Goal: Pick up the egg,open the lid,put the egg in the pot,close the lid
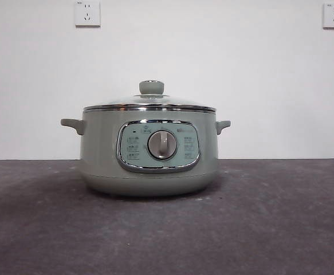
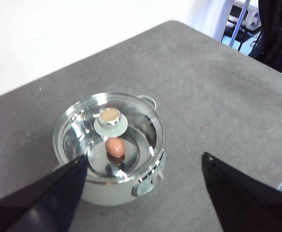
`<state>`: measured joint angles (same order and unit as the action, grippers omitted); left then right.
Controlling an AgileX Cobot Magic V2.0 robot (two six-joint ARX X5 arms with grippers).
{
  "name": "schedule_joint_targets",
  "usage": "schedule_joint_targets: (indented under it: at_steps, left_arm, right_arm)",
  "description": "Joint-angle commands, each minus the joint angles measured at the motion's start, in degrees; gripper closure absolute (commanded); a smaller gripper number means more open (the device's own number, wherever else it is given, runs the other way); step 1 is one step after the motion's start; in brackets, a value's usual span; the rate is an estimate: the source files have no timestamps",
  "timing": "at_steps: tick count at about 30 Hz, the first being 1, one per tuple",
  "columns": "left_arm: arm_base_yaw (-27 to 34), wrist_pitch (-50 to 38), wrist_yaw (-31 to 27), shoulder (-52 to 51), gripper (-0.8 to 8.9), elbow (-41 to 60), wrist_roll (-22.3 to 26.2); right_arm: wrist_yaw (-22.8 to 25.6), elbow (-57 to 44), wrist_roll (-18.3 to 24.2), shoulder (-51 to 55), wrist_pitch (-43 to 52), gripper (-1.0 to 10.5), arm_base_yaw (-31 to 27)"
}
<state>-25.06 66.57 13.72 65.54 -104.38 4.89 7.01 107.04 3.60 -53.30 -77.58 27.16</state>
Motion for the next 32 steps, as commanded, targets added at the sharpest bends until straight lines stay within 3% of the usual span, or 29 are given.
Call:
schedule_joint_targets:
  at_steps: [1,3,4,13,17,32]
  left_arm:
    - [0.1,1.2,0.2,0.1,6.45,-0.1,-0.3]
    - [0.1,1.7,0.2,0.3,8.03,-0.1,-0.3]
    - [0.1,1.7,0.2,0.3,8.32,-0.1,-0.3]
    - [0.1,1.5,0.2,0.2,8.21,-0.1,-0.3]
    - [0.1,1.6,0.2,0.2,8.17,-0.1,-0.3]
    - [0.1,1.3,0.2,0.4,8.17,-0.1,-0.3]
  right_arm:
    - [-0.2,-0.4,-0.6,0.2,-1.5,6.5,0.2]
    - [-0.2,-0.4,-0.4,0.2,-1.5,8.8,0.2]
    - [-0.2,-0.4,-0.3,0.2,-1.4,9.6,0.2]
    - [-0.1,-0.4,-0.5,0.2,-1.4,9.5,0.2]
    - [-0.1,-0.4,-3.8,0.1,-1.4,9.5,0.2]
    - [2.6,-0.4,-3.8,-3.8,-1.4,9.5,0.2]
